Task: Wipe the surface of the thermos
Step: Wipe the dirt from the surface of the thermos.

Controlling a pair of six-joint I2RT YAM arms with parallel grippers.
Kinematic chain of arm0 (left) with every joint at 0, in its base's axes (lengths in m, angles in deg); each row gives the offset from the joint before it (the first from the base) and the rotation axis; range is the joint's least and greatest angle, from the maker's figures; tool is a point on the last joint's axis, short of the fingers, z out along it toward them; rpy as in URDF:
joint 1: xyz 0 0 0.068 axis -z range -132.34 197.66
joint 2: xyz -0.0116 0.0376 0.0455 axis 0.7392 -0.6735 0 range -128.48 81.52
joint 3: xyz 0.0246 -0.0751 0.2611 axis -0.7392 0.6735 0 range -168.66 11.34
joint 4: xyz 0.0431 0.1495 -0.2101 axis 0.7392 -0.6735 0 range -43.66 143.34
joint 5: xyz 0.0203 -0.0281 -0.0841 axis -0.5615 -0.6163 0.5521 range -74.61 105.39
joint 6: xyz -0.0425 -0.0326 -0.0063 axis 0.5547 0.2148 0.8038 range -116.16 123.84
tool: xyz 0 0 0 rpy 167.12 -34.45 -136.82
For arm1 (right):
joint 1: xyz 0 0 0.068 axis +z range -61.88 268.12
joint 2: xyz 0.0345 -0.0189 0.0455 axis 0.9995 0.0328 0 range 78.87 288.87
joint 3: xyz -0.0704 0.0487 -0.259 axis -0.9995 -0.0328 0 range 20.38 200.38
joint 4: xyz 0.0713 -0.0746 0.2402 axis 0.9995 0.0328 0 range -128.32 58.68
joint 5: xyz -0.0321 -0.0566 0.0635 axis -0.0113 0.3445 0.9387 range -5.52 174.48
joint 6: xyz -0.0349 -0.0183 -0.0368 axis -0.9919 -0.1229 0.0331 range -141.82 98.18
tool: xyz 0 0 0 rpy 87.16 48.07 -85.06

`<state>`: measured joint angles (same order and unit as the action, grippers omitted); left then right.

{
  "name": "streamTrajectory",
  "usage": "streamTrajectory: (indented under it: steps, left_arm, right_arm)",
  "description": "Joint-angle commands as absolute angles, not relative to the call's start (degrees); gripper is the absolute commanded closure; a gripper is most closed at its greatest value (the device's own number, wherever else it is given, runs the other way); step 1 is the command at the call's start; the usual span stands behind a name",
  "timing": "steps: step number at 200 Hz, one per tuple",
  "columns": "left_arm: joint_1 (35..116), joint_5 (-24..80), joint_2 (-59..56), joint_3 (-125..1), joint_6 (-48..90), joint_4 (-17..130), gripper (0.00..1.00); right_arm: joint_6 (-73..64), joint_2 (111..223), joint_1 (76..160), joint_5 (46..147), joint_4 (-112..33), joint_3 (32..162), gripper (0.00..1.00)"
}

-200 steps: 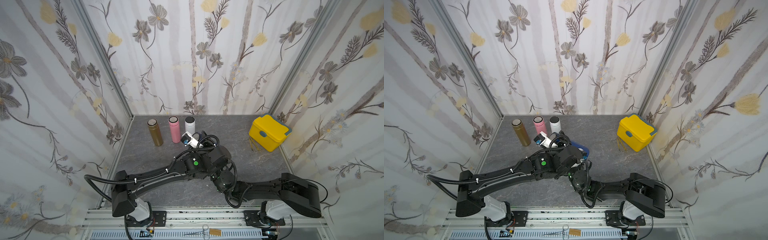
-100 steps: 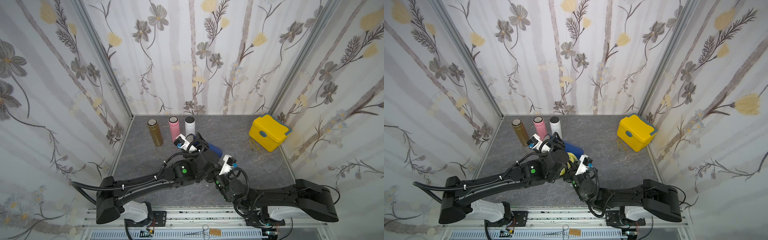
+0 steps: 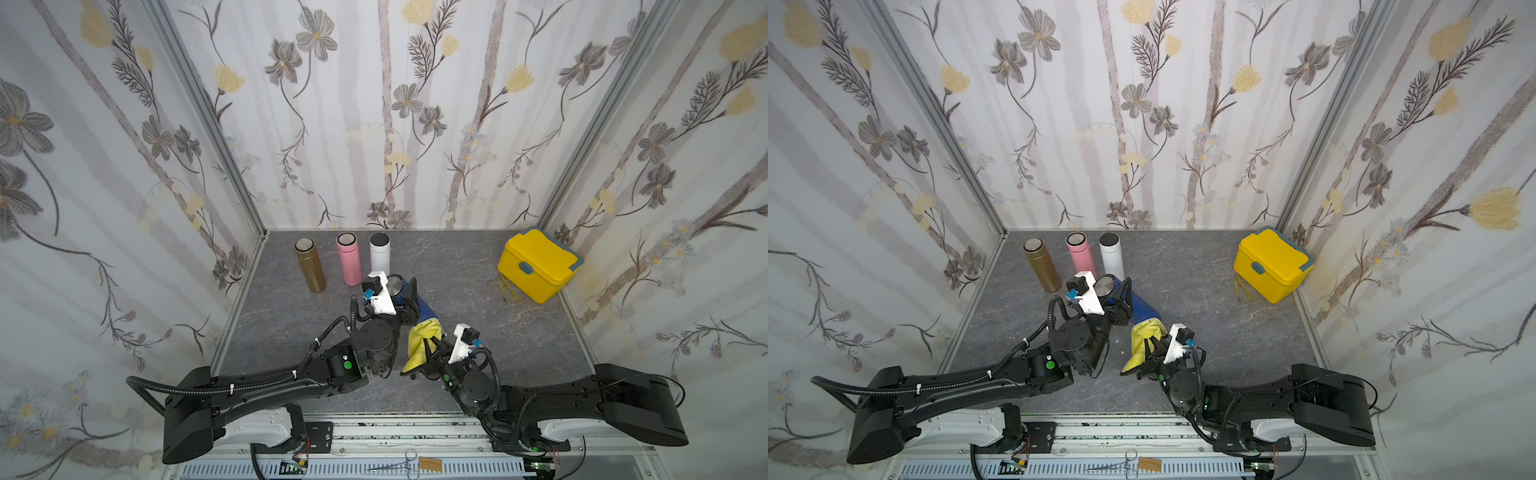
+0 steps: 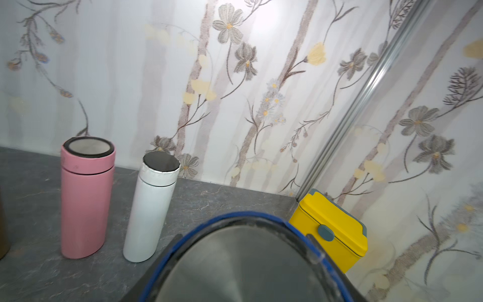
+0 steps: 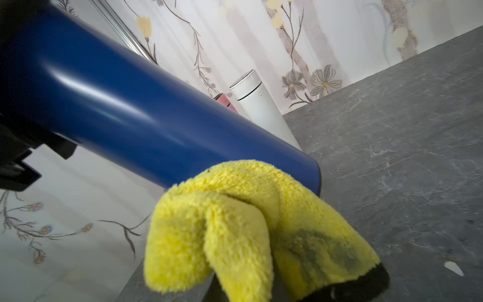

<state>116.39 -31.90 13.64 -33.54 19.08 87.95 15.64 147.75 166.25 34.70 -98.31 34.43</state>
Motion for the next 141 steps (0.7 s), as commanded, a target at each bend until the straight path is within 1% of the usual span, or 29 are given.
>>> streamTrajectory:
  steps: [1, 13, 33, 45, 73, 95, 108, 120, 141]
  left_arm:
    - [115.71, -19.93, 13.92, -31.57, 14.04, 99.87, 1.00]
    - [114.91, -17.09, 14.02, -30.03, 12.51, 102.54, 1.00]
    - [113.40, -12.98, 13.71, -27.68, 8.42, 106.39, 1.00]
    - [112.21, -10.97, 13.41, -26.60, 7.24, 108.10, 1.00]
    - [109.68, -0.03, 14.29, -23.09, 6.73, 112.62, 1.00]
    - [109.11, 6.82, 15.90, -21.41, 7.09, 114.04, 1.00]
    - [108.93, 7.88, 16.47, -20.80, 6.98, 114.83, 1.00]
    - [108.60, 8.27, 16.45, -20.45, 6.92, 115.42, 1.00]
    - [107.75, 10.02, 15.91, -19.96, 6.75, 116.40, 1.00]
  right_arm:
    - [14.66, 143.19, 166.30, 34.77, -97.20, 36.44, 1.00]
    - [14.07, 139.67, 166.32, 36.75, -92.59, 38.88, 1.00]
    - [13.11, 135.37, 166.28, 41.40, -92.98, 38.87, 1.00]
    - [13.93, 134.14, 166.19, 42.42, -91.88, 38.44, 1.00]
    - [20.29, 134.36, 164.73, 39.32, -89.84, 33.59, 1.00]
    - [24.78, 138.34, 164.29, 37.43, -89.89, 29.61, 1.00]
    - [25.84, 139.73, 164.30, 36.52, -90.89, 28.45, 1.00]
    - [23.87, 138.30, 164.37, 36.79, -91.66, 28.40, 1.00]
    - [20.00, 132.83, 164.38, 37.68, -84.56, 33.22, 1.00]
